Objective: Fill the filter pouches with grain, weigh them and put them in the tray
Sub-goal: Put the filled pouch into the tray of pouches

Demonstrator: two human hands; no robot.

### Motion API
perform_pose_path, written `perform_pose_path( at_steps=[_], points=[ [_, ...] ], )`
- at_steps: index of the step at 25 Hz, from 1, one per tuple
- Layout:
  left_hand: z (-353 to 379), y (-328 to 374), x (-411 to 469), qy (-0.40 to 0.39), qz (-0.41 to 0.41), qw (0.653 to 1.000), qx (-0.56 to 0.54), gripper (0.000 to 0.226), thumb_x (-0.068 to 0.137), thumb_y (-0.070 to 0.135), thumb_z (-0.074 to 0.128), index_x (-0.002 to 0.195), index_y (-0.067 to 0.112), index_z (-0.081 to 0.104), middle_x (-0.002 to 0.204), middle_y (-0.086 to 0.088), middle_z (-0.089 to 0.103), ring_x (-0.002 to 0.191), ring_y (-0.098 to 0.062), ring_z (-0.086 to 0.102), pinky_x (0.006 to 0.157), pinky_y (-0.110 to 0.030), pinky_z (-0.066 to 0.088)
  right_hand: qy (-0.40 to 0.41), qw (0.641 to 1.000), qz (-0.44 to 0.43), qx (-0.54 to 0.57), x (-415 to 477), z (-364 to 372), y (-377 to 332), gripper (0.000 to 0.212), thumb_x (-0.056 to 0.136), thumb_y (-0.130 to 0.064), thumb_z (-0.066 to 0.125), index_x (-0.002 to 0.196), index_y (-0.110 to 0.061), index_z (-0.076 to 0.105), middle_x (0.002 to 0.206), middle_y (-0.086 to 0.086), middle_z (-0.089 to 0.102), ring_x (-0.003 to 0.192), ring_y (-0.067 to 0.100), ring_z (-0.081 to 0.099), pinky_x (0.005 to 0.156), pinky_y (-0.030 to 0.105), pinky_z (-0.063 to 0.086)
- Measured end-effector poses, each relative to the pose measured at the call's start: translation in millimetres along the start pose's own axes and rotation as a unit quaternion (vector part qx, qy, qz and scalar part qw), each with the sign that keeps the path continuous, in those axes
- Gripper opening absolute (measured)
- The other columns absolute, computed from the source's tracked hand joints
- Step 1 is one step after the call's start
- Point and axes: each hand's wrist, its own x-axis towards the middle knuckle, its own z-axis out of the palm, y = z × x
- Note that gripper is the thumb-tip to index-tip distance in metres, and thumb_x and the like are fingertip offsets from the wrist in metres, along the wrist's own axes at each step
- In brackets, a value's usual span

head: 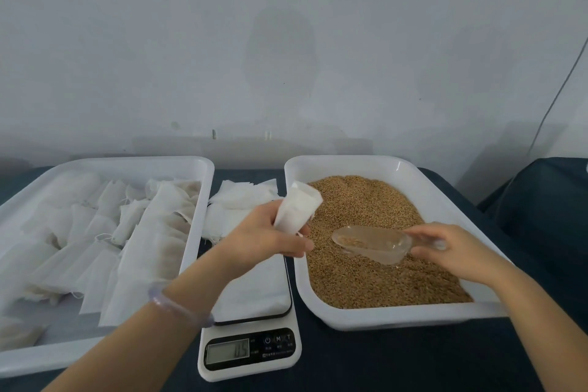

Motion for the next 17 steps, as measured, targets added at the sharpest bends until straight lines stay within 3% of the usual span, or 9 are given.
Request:
perform_pose_path(
  at_steps=[4,6,10,17],
  points=[
    [26,6,20,0.039,0.009,0.998,0.04,0.034,0.072,-0.002,0.074,0.1,0.008,0.057,0.079,-0.001,0.063,0.068,-0.013,0.062,0.059,-0.021,0.054,0.014,0.964,-0.018,-0.263,-1,2,-3,0.034,0.085,-0.038,0.063,0.114,-0.053,0.054,0.107,-0.031,0.049,0.117,-0.001,0.042,0.116,0.043,0.005],
    [33,4,27,0.05,0.004,0.998,0.042,0.039,0.072,0.002,0.076,0.104,0.012,0.056,0.083,-0.003,0.063,0.07,-0.015,0.062,0.065,-0.028,0.058,-0.013,0.953,-0.048,-0.299,1,19,-13,0.036,0.086,-0.041,0.059,0.12,-0.051,0.052,0.115,-0.028,0.05,0.118,-0.001,0.037,0.115,0.04,-0.005],
    [35,-3,31,0.071,-0.001,0.99,0.122,0.049,0.071,0.015,0.079,0.112,0.018,0.052,0.1,-0.006,0.063,0.089,-0.02,0.063,0.078,-0.036,0.056,-0.026,0.967,-0.079,-0.24,4,35,-18,0.031,0.085,-0.044,0.06,0.115,-0.05,0.054,0.108,-0.032,0.048,0.114,-0.004,0.039,0.116,0.037,-0.004],
    [36,-6,35,0.087,0.01,0.976,0.201,0.053,0.07,0.024,0.08,0.111,0.026,0.046,0.093,0.007,0.054,0.083,-0.005,0.054,0.059,-0.019,0.04,0.0,0.992,-0.023,-0.127,-18,0,-2,0.031,0.089,-0.036,0.059,0.105,-0.058,0.045,0.107,-0.034,0.05,0.116,-0.004,0.043,0.115,0.045,-0.003]
  ],
)
